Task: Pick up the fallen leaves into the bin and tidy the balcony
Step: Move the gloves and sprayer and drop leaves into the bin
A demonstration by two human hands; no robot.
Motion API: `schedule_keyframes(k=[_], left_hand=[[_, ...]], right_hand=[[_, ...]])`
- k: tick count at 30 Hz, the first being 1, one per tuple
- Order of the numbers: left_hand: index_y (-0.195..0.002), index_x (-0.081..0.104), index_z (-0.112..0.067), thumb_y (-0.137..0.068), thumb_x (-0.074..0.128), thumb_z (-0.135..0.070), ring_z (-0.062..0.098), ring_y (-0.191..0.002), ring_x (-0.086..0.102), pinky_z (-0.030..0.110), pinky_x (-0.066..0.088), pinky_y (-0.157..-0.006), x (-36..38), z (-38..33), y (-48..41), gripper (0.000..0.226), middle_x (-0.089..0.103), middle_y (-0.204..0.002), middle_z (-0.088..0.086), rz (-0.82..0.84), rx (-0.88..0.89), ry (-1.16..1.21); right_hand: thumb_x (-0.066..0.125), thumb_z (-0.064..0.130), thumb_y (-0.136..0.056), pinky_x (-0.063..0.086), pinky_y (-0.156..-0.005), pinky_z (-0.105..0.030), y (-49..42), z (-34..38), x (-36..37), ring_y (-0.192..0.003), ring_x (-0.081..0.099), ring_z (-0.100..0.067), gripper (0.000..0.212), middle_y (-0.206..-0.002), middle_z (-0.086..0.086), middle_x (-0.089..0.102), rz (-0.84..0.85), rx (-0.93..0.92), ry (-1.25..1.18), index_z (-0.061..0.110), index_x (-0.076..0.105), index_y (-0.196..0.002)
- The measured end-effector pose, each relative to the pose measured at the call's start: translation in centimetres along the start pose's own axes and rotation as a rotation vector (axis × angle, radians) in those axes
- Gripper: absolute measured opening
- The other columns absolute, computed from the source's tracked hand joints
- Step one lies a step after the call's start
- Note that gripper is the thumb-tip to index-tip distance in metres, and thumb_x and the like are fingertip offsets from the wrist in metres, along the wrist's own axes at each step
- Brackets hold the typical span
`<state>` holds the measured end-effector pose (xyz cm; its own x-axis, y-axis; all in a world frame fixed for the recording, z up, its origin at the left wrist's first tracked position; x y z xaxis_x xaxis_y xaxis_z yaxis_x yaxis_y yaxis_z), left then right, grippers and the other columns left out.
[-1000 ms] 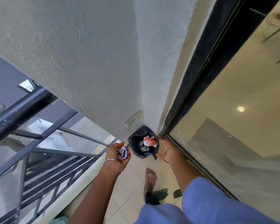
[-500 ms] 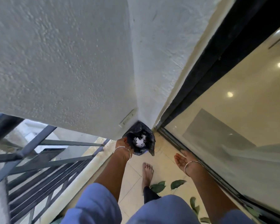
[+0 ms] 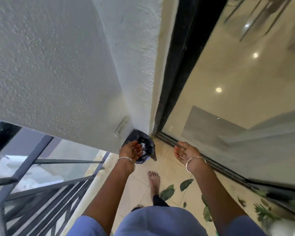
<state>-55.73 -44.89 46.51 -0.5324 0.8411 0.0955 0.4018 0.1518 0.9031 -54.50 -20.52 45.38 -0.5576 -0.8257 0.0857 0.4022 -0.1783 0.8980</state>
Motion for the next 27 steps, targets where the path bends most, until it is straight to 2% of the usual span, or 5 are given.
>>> schedule_keyframes(k=[3,5,11,19,27], left_hand=[[-0.078,0.062,-0.007,-0.098,0.051,-0.011,0.02,-0.064,0.056,0.027,0.05,-0.054,2.1,0.6,2.3,0.023,0.062,-0.064,0.005,0.098,-0.003,-0.159],[-0.082,0.061,-0.009,-0.098,0.048,-0.01,0.018,-0.062,0.053,0.022,0.047,-0.045,2.9,1.4,4.2,0.021,0.059,-0.069,0.006,0.186,0.018,-0.252],[-0.101,0.066,-0.011,-0.097,0.046,-0.011,0.021,-0.076,0.064,0.03,0.053,-0.065,4.8,4.2,11.0,0.02,0.068,-0.09,0.008,0.386,0.183,-0.505],[-0.105,0.064,-0.009,-0.097,0.051,-0.011,0.019,-0.071,0.061,0.029,0.051,-0.062,7.0,12.4,21.5,0.016,0.066,-0.084,0.005,0.661,0.271,-0.71],[-0.093,0.064,-0.013,-0.096,0.048,-0.007,0.017,-0.064,0.061,0.021,0.05,-0.048,9.8,23.5,30.2,0.017,0.065,-0.076,0.003,0.921,0.231,-0.911]], right_hand=[[0.062,0.015,-0.094,0.053,-0.069,-0.032,3.2,-0.3,-1.6,-0.076,0.062,-0.022,0.013,-0.086,-0.008,0.066,-0.036,-0.079,-0.068,0.007,0.064,-0.104],[0.061,0.013,-0.094,0.052,-0.067,-0.031,6.0,-1.1,-3.2,-0.073,0.062,-0.023,0.012,-0.085,-0.009,0.066,-0.065,-0.125,-0.161,0.007,0.064,-0.103],[0.055,0.012,-0.095,0.051,-0.065,-0.03,14.6,-3.7,-7.8,-0.068,0.06,-0.02,0.009,-0.079,-0.008,0.064,-0.127,-0.279,-0.341,0.009,0.064,-0.094],[0.063,0.015,-0.091,0.051,-0.055,-0.026,24.2,-8.0,-17.0,-0.062,0.062,-0.017,0.007,-0.077,-0.005,0.066,-0.243,-0.492,-0.526,0.011,0.066,-0.096],[0.06,0.017,-0.093,0.051,-0.061,-0.027,32.2,-14.5,-29.1,-0.064,0.063,-0.016,0.009,-0.076,-0.003,0.067,-0.437,-0.617,-0.768,0.012,0.066,-0.097]])
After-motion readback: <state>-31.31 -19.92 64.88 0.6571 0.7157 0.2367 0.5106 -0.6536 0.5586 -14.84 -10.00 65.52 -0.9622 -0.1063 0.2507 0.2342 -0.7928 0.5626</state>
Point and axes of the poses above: each hand's wrist, its own y-axis away from the middle knuckle, its own x-axis out of the palm, z = x × y, the point moved 7 cm from there along -y, towards the middle knuckle
